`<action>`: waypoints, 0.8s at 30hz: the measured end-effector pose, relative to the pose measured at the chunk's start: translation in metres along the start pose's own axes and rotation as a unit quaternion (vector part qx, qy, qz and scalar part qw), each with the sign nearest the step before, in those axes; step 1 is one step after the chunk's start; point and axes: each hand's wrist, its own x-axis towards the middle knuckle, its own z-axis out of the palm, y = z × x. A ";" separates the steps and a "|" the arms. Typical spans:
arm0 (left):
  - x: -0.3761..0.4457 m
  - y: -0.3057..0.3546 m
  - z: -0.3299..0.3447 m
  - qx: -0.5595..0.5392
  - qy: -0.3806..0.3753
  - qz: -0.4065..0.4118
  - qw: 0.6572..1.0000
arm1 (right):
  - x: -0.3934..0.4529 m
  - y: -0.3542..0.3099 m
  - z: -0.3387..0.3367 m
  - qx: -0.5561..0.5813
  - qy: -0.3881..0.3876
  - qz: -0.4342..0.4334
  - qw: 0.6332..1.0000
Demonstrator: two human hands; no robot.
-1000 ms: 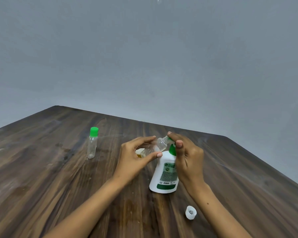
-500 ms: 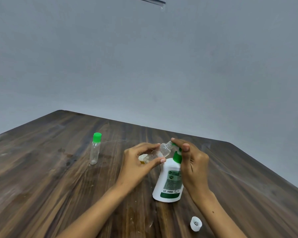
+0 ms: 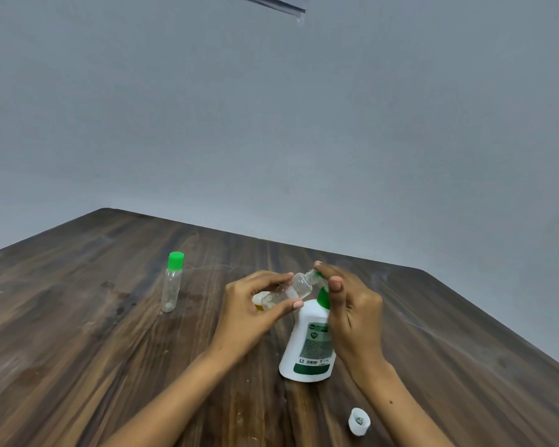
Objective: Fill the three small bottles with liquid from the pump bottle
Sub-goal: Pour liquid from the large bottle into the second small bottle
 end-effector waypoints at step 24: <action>0.000 0.000 0.001 -0.006 0.008 -0.002 1.000 | 0.004 0.000 -0.006 0.002 -0.027 0.009 1.000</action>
